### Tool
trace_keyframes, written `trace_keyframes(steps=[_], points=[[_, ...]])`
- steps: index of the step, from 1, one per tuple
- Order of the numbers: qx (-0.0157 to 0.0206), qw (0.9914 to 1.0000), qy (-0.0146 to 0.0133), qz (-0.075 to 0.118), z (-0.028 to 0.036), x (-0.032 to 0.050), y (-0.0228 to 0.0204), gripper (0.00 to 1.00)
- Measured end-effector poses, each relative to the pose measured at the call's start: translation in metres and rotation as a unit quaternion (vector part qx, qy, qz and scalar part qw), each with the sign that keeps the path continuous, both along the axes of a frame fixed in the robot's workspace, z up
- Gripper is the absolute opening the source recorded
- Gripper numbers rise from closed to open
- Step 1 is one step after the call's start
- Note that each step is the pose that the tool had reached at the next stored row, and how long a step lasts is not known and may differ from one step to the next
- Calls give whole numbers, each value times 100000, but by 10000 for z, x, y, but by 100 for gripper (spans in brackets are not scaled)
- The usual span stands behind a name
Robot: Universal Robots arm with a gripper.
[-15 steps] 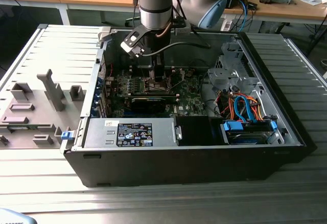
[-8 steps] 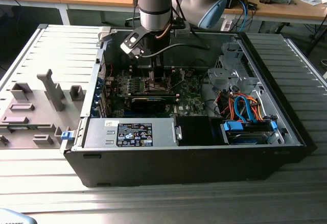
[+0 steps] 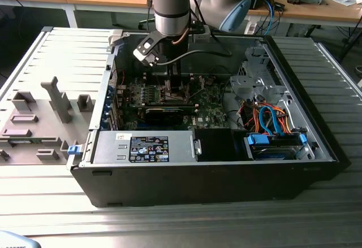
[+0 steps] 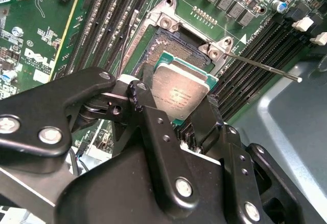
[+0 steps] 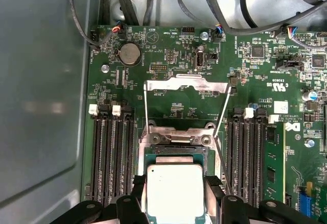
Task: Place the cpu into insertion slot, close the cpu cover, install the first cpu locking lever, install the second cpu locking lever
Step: 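Place the cpu into insertion slot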
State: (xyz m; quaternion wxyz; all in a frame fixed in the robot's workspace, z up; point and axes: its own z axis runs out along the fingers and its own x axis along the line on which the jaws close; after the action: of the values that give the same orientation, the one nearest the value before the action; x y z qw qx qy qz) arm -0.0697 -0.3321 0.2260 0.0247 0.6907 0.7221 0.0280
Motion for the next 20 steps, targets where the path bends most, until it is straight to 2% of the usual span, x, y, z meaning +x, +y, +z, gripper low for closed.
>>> trace_keyframes(steps=[8, 20], points=[[5, 100000, -7, -37, -31, 1, 0, 54], [1, 100000, -5, -46, -114, 0, -1, 54]])
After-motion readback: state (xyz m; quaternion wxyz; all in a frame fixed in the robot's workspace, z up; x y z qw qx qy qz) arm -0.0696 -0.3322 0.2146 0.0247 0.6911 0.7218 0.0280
